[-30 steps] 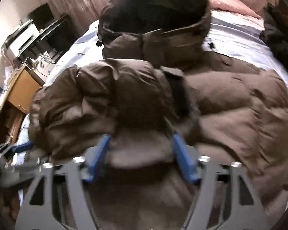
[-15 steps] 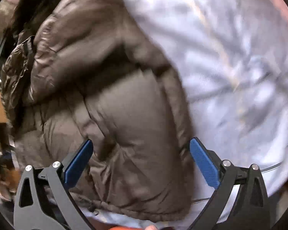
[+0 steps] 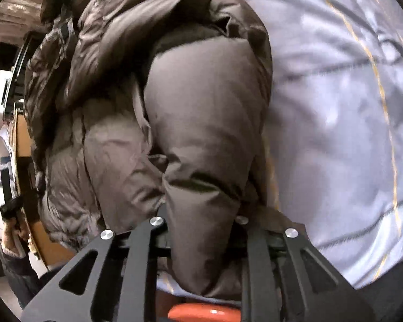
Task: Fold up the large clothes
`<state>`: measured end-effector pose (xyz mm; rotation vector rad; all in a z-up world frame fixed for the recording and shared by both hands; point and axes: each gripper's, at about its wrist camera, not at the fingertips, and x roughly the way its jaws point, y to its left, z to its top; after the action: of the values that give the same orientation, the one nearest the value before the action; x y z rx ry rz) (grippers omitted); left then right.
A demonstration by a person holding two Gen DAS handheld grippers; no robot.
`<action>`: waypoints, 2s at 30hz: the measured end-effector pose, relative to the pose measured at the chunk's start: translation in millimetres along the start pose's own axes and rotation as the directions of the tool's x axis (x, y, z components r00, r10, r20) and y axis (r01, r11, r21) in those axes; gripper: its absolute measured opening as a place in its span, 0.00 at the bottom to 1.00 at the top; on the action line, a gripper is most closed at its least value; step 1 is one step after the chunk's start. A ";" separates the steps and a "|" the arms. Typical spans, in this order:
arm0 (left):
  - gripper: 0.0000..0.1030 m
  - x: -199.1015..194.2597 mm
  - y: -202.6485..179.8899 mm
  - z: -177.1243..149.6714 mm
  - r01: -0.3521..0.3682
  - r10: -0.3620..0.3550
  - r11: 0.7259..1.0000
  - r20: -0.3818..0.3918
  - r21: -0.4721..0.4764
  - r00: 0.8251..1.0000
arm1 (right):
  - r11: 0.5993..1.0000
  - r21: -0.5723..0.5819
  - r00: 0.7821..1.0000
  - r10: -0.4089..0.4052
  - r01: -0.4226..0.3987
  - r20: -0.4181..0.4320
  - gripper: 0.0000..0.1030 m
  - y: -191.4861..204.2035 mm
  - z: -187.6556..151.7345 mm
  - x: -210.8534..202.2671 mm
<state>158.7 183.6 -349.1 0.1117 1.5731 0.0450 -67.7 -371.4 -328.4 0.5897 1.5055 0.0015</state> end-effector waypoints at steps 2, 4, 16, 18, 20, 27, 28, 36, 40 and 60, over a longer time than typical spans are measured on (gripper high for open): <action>0.11 2.4 -2.1 -5.9 -0.061 0.062 0.998 -0.007 0.033 0.998 | 1.000 -0.014 0.999 -0.003 0.002 -0.047 0.18 6.5 -11.4 7.5; 0.14 7.2 -8.9 -11.5 -0.121 0.122 0.989 -0.010 0.088 0.992 | 1.000 -0.023 0.998 -0.009 0.008 -0.059 0.20 12.0 -7.5 14.8; 0.56 -114.8 -46.6 20.0 -0.014 0.035 0.998 0.402 -0.055 0.915 | 0.955 0.050 0.808 -0.276 0.294 0.520 0.76 61.0 37.1 -76.6; 0.48 -111.9 -73.5 34.7 0.031 -0.019 0.999 0.395 -0.025 0.919 | 0.954 -0.049 0.810 -0.222 0.294 0.543 0.73 93.3 55.4 -72.9; 0.47 -100.3 -103.4 53.9 0.031 -0.038 0.999 0.412 0.023 0.910 | 0.943 -0.125 0.806 -0.188 0.307 0.561 0.64 124.8 76.8 -55.4; 0.44 -66.9 -161.1 84.9 -0.041 -0.002 0.994 0.381 0.104 0.925 | 0.935 -0.160 0.881 -0.227 0.317 0.416 0.45 143.7 132.2 45.5; 0.45 -55.1 -166.9 88.6 -0.082 0.037 0.991 0.359 0.110 0.933 | 0.925 -0.165 0.880 -0.255 0.342 0.400 0.46 143.9 135.9 56.7; 0.69 -84.2 -143.9 83.0 0.115 -0.113 0.993 0.330 0.011 0.937 | 0.970 -0.117 0.843 -0.121 0.212 0.524 0.81 165.5 155.5 -15.3; 0.76 -109.1 -125.8 67.3 0.187 -0.154 0.980 0.350 -0.062 0.924 | 0.945 -0.156 0.785 -0.140 0.288 0.603 0.83 208.6 214.7 -39.8; 0.87 -112.8 -123.1 61.0 0.054 -0.064 0.998 0.354 0.038 0.933 | 0.684 -0.225 0.607 -0.389 0.694 0.693 0.11 331.7 442.2 20.7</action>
<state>214.7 47.4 -249.5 0.0879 1.2135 -0.0428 463.2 -239.2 -246.9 -0.3184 0.9359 -0.2810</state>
